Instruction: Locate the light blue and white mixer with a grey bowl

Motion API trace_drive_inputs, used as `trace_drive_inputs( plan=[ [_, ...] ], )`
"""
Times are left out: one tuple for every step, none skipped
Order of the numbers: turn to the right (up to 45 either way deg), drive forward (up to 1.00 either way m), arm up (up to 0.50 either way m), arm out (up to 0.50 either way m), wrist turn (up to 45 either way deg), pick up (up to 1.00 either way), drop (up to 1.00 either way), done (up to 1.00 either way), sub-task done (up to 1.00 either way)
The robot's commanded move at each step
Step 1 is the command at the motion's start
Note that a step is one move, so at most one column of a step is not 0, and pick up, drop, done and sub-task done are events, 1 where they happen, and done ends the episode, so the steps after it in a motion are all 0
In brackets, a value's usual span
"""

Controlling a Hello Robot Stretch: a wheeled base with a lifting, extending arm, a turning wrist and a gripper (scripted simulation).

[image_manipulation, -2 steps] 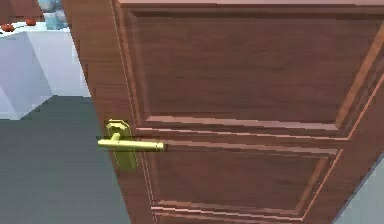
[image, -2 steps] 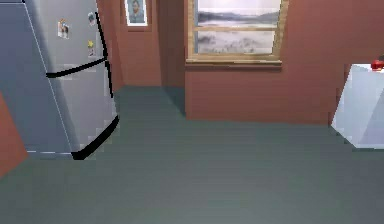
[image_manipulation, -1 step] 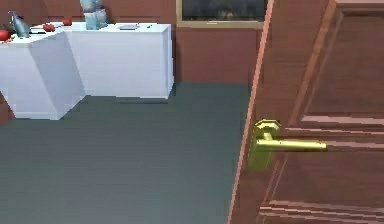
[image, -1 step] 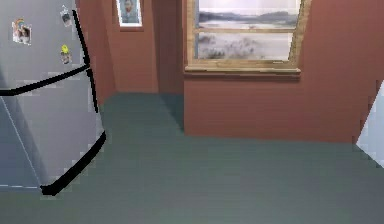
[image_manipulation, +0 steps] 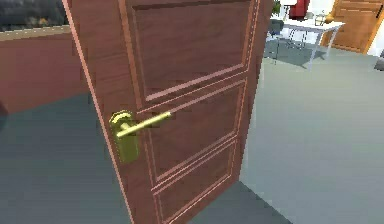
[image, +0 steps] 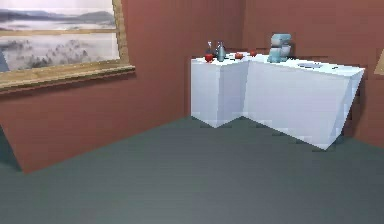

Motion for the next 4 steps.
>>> trace_drive_inputs(
  plan=[
    [3.0, 0.00, 0.00, 0.00, 0.0, 0.00, 0.00, 0.00, 0.00],
    [0.0, 0.45, 0.00, 0.00, 0.0, 0.00, 0.00, 0.00, 0.00],
    [30.0, 0.00, 0.00, 0.00, 0.0, 0.00, 0.00, 0.00, 0.00],
    [0.0, 1.00, 0.00, 0.00, 0.0, 0.00, 0.00, 0.00, 0.00]
  ],
)
